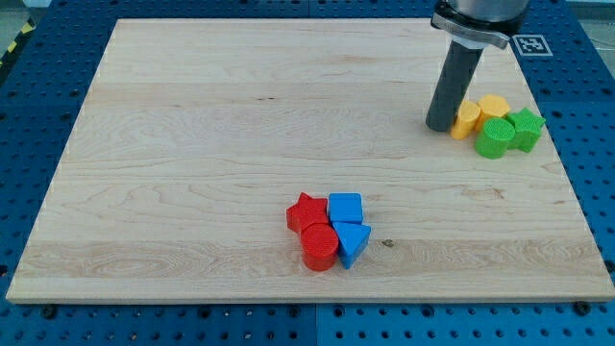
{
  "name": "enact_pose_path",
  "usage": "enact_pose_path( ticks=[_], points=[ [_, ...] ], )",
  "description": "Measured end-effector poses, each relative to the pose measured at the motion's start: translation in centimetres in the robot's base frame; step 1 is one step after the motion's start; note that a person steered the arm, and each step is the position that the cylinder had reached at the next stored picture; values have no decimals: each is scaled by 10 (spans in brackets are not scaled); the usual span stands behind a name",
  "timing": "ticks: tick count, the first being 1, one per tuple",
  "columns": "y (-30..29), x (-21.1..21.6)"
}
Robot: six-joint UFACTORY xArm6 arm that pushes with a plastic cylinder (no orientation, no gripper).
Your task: Move your arm to the right side of the blue triangle
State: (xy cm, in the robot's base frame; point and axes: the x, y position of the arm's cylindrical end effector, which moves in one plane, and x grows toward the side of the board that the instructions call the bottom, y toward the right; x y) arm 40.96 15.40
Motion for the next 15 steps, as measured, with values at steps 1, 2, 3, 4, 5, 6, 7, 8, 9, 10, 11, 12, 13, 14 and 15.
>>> enact_pose_path(
  ticks=[1, 2, 3, 4, 5, 6, 7, 8, 9, 10, 11, 12, 13, 14, 15],
  points=[
    [-64, 0],
    [-130, 1],
    [-139, 1],
    [-139, 1],
    [-139, 5],
    [-139, 22],
    [-168, 40],
    [-188, 42],
    [-193, 48],
    [-230, 72],
    [-238, 75],
    [-178, 67],
    [-85, 67],
    [-3, 87],
    [24, 147]
  ],
)
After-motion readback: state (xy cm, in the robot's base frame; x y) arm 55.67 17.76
